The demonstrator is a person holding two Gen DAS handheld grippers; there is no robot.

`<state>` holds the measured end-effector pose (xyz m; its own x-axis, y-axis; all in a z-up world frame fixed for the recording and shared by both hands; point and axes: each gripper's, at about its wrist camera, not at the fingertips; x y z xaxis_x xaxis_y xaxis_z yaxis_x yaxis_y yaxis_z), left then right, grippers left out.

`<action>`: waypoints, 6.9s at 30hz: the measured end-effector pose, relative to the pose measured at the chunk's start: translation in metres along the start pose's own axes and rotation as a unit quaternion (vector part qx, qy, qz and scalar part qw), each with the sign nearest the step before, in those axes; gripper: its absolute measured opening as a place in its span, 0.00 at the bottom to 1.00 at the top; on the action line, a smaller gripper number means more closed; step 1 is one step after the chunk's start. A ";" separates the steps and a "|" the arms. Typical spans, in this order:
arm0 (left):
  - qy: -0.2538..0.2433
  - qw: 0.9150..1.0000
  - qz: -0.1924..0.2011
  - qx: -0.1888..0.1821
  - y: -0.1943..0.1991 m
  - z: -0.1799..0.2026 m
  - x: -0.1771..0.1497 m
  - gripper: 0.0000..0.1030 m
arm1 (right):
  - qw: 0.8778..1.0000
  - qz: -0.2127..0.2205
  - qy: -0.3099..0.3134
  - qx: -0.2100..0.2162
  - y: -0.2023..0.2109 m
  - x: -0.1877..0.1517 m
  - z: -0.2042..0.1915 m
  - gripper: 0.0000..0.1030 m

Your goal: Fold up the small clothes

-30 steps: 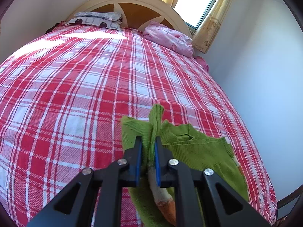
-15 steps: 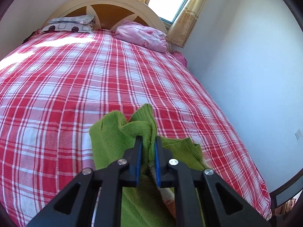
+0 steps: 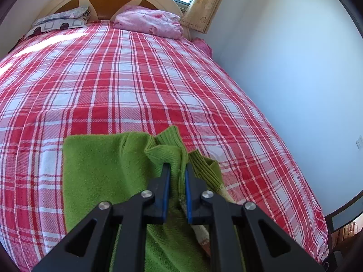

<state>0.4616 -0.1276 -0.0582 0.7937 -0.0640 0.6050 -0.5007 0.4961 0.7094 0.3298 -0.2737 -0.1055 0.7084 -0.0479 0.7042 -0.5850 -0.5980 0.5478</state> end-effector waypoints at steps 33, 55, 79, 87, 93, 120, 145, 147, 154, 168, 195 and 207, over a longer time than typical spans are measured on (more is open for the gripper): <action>-0.138 0.988 0.039 0.058 0.011 0.067 -0.044 0.68 | 0.992 0.040 -0.106 -0.063 0.062 -0.031 0.089 0.38; -0.089 0.989 0.051 0.106 0.037 -0.013 -0.138 0.95 | 0.987 -0.039 -0.054 -0.146 -0.022 0.053 0.087 0.08; -0.028 0.996 0.030 0.078 0.034 -0.034 -0.145 1.00 | 0.981 -0.101 0.108 -0.123 -0.088 0.082 -0.001 0.36; -0.023 0.997 0.008 0.074 0.027 -0.035 -0.144 1.00 | 0.988 -0.105 0.082 -0.083 -0.077 0.079 0.021 0.39; -0.025 0.997 0.006 0.069 0.027 -0.033 -0.145 1.00 | 0.995 -0.019 -0.014 -0.100 -0.022 0.092 0.086 0.67; -0.049 0.996 -0.014 0.073 0.017 -0.024 -0.144 1.00 | 0.988 -0.043 -0.141 0.042 -0.090 0.112 0.173 0.66; -0.065 0.997 -0.015 0.033 0.017 -0.018 -0.144 0.89 | 0.988 -0.046 -0.117 0.086 -0.102 0.109 0.167 0.28; -0.073 0.997 -0.014 0.030 0.018 -0.014 -0.145 0.82 | 0.987 -0.048 -0.122 0.088 -0.104 0.109 0.169 0.28; -0.081 0.996 -0.016 0.035 0.018 -0.010 -0.147 0.79 | 0.991 -0.045 -0.106 0.066 -0.105 0.109 0.165 0.27; -0.078 0.996 -0.023 0.046 0.026 -0.004 -0.146 0.53 | 0.996 -0.037 -0.075 0.033 -0.100 0.107 0.149 0.25; -0.084 0.994 -0.028 0.069 0.072 0.005 -0.162 0.36 | 0.992 -0.007 -0.125 0.011 -0.051 0.081 0.096 0.24; -0.077 0.993 -0.011 0.084 0.113 -0.003 -0.187 0.36 | 0.992 -0.005 -0.113 0.052 -0.049 0.063 0.052 0.24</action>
<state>0.2579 -0.0566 -0.0920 0.7488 -0.2116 0.6281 -0.5451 0.3425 0.7652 0.4239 -0.2890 -0.1119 0.7910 -0.2129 0.5736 -0.5423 -0.6779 0.4963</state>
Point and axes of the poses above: each gripper's, at about its wrist camera, not at the fingertips, and y roughly against the way its jaws point, z to its right, x to its top, and after that the axes turned 2 degrees about -z, right-handed
